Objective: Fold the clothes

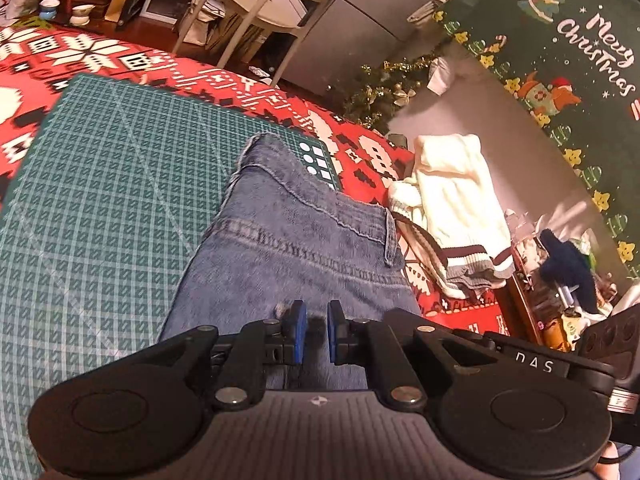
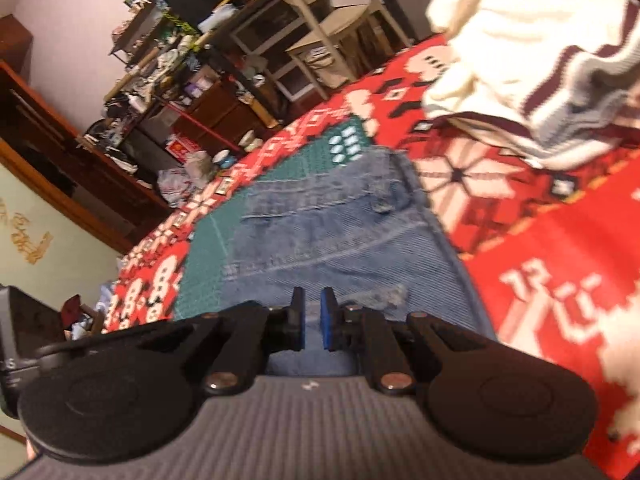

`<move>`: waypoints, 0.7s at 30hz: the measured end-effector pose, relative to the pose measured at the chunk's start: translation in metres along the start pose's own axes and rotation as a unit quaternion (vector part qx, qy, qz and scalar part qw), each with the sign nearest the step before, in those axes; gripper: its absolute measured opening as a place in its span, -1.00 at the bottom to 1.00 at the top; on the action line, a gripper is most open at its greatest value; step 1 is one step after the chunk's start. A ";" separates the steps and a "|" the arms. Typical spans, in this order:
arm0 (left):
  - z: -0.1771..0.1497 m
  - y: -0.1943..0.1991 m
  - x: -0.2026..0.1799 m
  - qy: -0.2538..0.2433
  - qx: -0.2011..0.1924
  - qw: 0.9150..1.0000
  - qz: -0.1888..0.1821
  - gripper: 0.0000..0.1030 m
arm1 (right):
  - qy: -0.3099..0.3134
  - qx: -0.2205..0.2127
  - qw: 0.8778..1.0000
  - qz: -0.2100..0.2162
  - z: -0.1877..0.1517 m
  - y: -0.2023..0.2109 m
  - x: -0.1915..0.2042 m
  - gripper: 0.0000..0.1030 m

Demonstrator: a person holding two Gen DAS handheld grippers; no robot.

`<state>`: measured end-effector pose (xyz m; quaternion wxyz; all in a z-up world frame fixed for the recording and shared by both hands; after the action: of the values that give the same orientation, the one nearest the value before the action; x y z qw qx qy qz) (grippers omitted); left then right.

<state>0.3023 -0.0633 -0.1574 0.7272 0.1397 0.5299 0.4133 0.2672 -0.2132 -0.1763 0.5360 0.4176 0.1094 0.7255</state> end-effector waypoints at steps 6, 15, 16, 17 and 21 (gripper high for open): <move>0.006 -0.017 0.006 0.004 0.010 1.000 0.000 -0.88 | 0.028 0.033 0.999 -0.019 0.004 -0.036 0.007 -0.84; 0.009 -0.019 0.006 0.003 0.018 1.000 -0.002 -0.94 | -0.015 0.033 0.999 -0.014 0.014 -0.049 -0.011 -0.89; 0.008 -0.018 0.003 -0.006 0.018 1.000 -0.001 -0.92 | -0.017 0.033 0.999 -0.014 0.015 -0.046 -0.012 -0.83; 0.009 -0.015 0.001 -0.011 0.018 1.000 0.002 -0.90 | -0.021 0.030 0.999 -0.014 0.017 -0.042 -0.013 -0.78; 0.013 -0.006 0.002 -0.002 0.021 1.000 0.014 -0.89 | -0.052 0.011 0.999 -0.003 0.026 -0.020 -0.025 -0.64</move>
<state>0.3172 -0.0624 -0.1577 0.7193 0.1632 0.5354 0.4115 0.3017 -0.2348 -0.1843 0.5384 0.4608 0.0906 0.6997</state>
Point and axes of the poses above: each gripper's, at about its wrist camera, not at the fingertips, and y roughly against the way its jaws point, x to its left, z to its top, the point moved 4 cm from there along -y, roughly the way its jaws point, and after that the axes turned 11 degrees about y, right-handed, at the moved point
